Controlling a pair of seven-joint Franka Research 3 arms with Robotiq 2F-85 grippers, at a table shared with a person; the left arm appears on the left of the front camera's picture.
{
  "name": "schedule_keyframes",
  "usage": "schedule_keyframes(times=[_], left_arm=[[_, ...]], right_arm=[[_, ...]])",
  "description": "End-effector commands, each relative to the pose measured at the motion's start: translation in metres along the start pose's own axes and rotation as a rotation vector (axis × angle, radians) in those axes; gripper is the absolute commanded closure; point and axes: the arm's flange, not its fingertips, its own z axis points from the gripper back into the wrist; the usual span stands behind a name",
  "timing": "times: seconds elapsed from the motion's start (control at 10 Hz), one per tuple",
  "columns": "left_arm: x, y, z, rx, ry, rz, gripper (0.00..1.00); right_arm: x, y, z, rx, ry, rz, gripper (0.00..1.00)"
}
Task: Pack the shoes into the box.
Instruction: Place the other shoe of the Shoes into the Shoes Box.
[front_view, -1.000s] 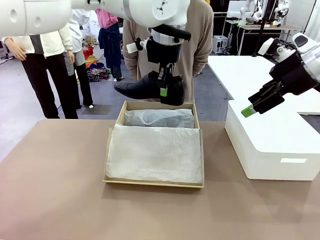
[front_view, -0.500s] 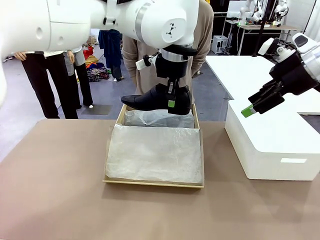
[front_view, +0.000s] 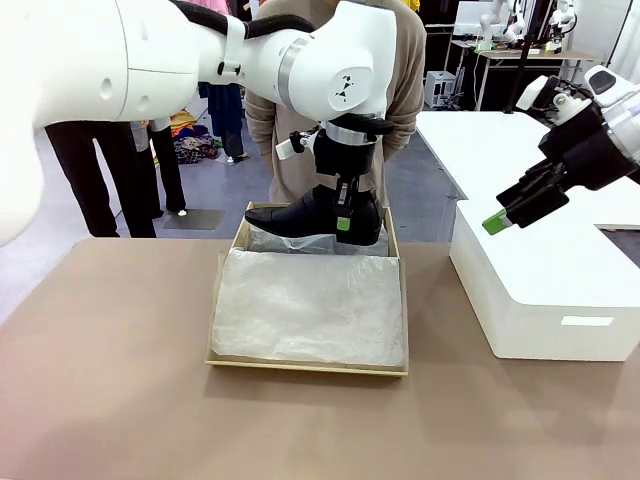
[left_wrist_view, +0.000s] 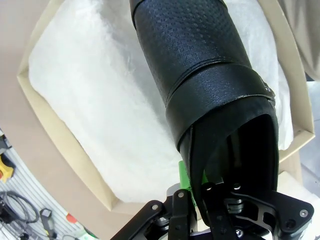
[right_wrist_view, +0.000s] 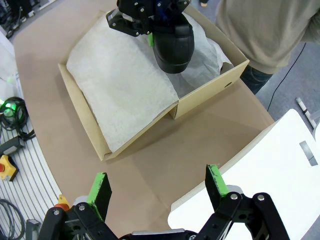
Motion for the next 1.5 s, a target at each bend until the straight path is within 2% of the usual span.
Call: schedule_keyframes(times=[0.0, 0.7, 0.9, 1.1, 1.4], left_arm=[[-0.001, 0.001, 0.006, -0.01, 0.0, -0.001, 1.0], [-0.011, -0.009, -0.007, -0.005, 0.028, 0.035, 1.0], [-0.017, -0.015, -0.013, -0.019, -0.018, 0.055, 1.0], [-0.02, -0.017, -0.019, -0.016, -0.016, 0.113, 1.0], [-0.022, -0.023, -0.026, -0.052, -0.037, 0.11, 1.0]], right_arm=[[0.001, -0.001, -0.001, 0.009, -0.015, 0.002, 0.0], [0.001, -0.001, -0.001, 0.009, -0.015, 0.002, 0.0], [0.001, -0.001, -0.001, 0.009, -0.015, 0.002, 0.0], [0.001, -0.001, -0.001, 0.009, -0.015, 0.002, 0.0], [0.001, -0.001, -0.001, 0.009, -0.015, 0.002, 0.0]])
